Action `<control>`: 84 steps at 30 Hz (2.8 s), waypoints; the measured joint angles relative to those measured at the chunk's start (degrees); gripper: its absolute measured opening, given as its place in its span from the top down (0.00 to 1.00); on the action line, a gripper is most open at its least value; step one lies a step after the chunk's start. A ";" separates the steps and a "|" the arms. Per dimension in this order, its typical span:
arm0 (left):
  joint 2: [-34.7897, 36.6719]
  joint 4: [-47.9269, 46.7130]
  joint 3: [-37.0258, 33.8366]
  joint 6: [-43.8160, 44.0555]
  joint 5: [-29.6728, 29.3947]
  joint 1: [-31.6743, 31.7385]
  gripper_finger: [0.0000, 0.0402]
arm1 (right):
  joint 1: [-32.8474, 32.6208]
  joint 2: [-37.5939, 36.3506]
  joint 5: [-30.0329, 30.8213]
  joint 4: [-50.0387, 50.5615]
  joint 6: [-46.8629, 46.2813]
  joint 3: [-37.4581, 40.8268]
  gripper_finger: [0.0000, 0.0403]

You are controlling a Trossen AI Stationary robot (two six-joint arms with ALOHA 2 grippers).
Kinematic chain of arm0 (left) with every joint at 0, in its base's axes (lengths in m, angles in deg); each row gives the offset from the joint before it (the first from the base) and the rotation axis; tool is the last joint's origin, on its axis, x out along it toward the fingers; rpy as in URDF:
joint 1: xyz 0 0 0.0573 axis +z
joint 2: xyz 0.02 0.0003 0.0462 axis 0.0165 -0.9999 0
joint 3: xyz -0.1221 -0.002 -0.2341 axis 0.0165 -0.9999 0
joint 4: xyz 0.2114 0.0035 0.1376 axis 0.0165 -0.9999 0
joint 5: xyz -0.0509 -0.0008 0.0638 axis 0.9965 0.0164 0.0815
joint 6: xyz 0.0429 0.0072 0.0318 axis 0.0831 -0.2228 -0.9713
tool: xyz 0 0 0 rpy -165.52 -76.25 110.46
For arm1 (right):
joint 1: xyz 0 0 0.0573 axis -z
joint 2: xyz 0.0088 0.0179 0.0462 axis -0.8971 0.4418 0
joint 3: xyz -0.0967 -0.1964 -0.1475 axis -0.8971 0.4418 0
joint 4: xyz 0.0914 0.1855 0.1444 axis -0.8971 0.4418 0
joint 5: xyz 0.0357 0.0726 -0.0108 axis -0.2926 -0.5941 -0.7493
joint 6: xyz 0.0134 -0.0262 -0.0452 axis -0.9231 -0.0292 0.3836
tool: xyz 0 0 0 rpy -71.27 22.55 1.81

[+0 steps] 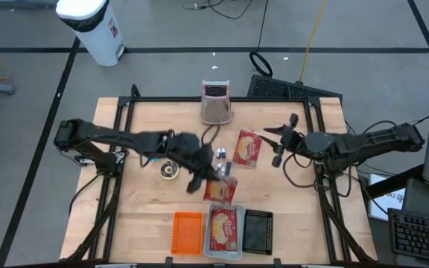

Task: Pick & Place Food Item
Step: Put the top red popcorn bag into the gray bin

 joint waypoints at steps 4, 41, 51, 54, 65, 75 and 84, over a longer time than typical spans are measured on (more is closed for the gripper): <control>0.09 5.21 -0.02 2.21 -3.78 -7.28 0.97 | 0.98 -2.19 1.19 -2.14 -2.14 3.83 0.71; -18.38 16.17 -0.04 24.26 -24.93 -22.24 0.90 | -3.18 -2.00 -8.01 -26.33 2.29 12.78 0.75; -18.45 12.97 -0.04 25.62 -25.49 -21.82 0.58 | -3.18 -2.00 -8.01 -26.26 3.38 12.78 0.74; -18.45 12.70 -0.04 24.30 -25.06 -21.41 0.47 | -3.18 -2.00 -8.01 -26.03 3.38 12.78 0.74; -18.29 11.09 -0.04 25.19 -14.32 -16.93 0.26 | -3.18 -2.00 -8.01 -25.82 3.38 12.78 0.74; -18.27 8.09 -0.04 19.96 -11.83 -15.98 0.22 | -3.18 -2.00 -8.01 -25.29 4.02 12.78 0.73; -17.69 3.83 0.18 14.34 -17.63 -15.45 0.22 | -3.18 -2.00 -8.01 -24.53 4.48 12.78 0.73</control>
